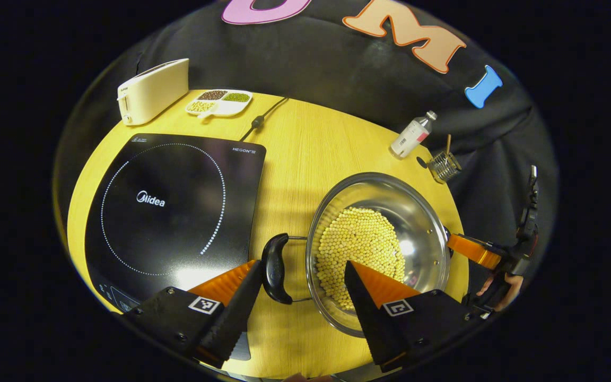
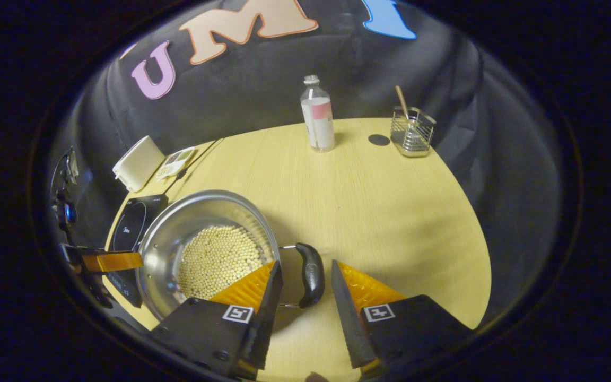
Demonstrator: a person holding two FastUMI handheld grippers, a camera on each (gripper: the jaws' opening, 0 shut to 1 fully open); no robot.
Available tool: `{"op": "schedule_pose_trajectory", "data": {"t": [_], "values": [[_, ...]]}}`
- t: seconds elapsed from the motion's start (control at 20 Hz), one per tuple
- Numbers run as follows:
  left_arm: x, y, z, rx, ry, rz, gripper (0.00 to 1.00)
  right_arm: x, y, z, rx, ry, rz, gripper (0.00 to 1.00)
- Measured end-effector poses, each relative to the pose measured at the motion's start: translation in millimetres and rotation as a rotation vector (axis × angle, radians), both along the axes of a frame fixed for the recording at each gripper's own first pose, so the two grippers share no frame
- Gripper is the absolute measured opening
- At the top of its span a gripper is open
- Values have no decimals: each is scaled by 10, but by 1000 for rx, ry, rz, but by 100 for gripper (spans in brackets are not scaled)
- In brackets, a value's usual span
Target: First push the handle of the pot to place it horizontally, then grasp the pot with both hands and set it on the induction cooktop.
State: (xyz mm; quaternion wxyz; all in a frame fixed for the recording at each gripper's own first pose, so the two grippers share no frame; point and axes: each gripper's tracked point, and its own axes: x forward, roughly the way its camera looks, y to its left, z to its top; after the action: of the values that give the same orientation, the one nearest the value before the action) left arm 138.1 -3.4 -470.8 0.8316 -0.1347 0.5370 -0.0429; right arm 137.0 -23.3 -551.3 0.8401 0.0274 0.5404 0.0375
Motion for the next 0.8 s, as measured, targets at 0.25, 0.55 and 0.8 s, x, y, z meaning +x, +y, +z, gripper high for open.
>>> {"op": "schedule_pose_trajectory", "data": {"t": [0.25, 0.55, 0.8], "values": [[36, -11, -77, -6, 13, 9, 100, -17, 63, -107, 47, 41, 6, 79], [39, -43, -206, -3, 45, 11, 95, -36, 153, -260, 49, 84, 26, 88], [80, -71, -297, 6, 60, 10, 93, -67, 120, -392, 47, 113, 17, 78]]}}
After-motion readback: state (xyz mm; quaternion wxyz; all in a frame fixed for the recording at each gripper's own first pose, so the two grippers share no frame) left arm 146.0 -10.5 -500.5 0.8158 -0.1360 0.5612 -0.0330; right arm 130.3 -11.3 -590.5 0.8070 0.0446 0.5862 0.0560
